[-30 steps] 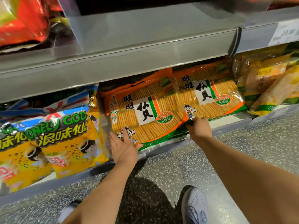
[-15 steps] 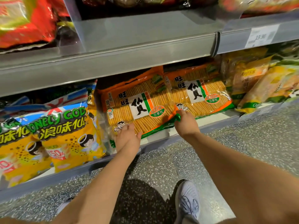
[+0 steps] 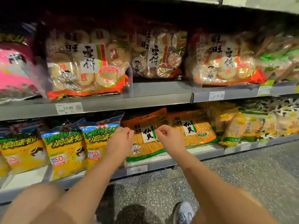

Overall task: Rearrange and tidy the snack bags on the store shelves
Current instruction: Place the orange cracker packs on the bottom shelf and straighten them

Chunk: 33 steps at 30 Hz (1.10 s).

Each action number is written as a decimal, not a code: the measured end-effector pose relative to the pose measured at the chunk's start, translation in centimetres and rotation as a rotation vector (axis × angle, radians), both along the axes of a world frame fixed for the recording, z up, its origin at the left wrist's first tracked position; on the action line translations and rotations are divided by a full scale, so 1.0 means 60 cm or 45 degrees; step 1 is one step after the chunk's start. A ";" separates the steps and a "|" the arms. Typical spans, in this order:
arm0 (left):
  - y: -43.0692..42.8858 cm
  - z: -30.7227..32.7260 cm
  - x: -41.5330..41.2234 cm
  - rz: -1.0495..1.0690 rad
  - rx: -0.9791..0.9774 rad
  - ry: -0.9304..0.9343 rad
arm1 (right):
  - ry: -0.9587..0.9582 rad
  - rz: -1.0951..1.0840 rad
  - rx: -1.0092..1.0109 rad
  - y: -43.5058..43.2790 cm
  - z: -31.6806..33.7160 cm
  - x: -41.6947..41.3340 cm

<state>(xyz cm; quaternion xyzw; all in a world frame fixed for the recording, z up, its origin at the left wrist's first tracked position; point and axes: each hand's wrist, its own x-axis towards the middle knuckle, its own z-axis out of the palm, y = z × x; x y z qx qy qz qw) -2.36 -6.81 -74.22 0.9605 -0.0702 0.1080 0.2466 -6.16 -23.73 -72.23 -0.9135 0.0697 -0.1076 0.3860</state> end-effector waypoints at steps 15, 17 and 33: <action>0.066 0.208 -0.093 0.019 0.263 -0.186 | -0.382 0.112 -0.659 0.059 0.218 -0.090; 0.060 0.206 -0.092 -0.003 0.321 -0.172 | -0.354 0.074 -0.644 0.045 0.208 -0.087; 0.041 0.248 -0.085 0.325 0.460 -0.159 | -0.356 0.283 -0.503 0.012 0.208 0.011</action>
